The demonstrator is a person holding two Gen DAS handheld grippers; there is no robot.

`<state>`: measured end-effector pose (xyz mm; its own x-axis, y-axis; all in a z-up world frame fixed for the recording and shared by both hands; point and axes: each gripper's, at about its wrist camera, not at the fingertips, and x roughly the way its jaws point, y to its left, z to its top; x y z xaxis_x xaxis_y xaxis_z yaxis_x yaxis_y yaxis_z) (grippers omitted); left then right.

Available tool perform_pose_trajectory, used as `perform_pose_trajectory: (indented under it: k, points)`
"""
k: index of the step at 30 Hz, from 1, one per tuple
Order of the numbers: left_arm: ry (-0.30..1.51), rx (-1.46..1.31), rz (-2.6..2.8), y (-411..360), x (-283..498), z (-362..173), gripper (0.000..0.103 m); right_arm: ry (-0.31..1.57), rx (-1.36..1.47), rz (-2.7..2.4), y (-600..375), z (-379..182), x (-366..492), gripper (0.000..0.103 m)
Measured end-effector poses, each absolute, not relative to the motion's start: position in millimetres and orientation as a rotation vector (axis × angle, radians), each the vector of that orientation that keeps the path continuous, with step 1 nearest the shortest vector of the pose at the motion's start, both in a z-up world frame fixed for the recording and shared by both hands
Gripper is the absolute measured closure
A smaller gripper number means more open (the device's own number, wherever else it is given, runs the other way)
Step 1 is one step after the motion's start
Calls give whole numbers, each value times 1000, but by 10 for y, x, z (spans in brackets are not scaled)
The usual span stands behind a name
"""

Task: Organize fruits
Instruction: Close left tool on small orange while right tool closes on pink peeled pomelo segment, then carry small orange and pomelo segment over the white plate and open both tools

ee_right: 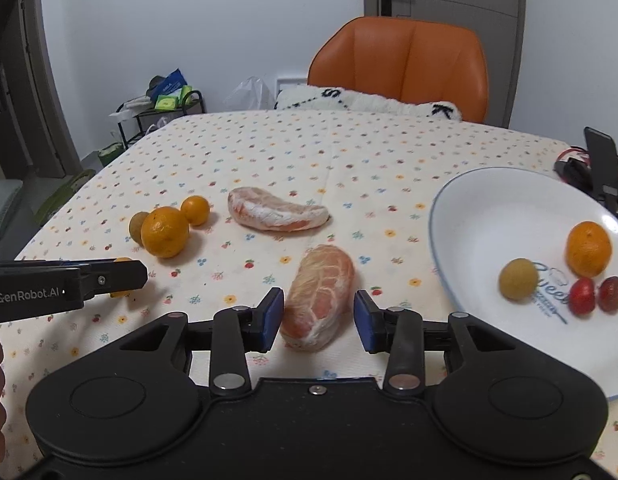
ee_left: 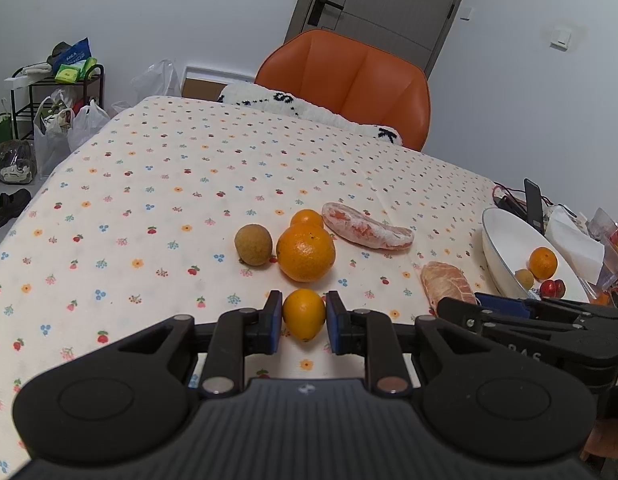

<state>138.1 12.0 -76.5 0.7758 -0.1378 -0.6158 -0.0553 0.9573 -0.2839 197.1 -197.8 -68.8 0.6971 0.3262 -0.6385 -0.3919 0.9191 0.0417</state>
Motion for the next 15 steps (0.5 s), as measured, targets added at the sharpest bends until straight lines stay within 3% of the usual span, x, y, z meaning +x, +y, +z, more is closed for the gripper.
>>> perform_pose_trajectory:
  k: [9,11,15]
  points:
    - [681,-312,-36,204,1377,-765,82,664,-154,390,-1818,-740,2016,62]
    - [681,-313,-36,204,1376,-768,82,657,-165,407,-1792,-742,1997,69]
    - [678,-303,-38,177,1363,-739,82,657,-153,437,-1817,-726,1983,71]
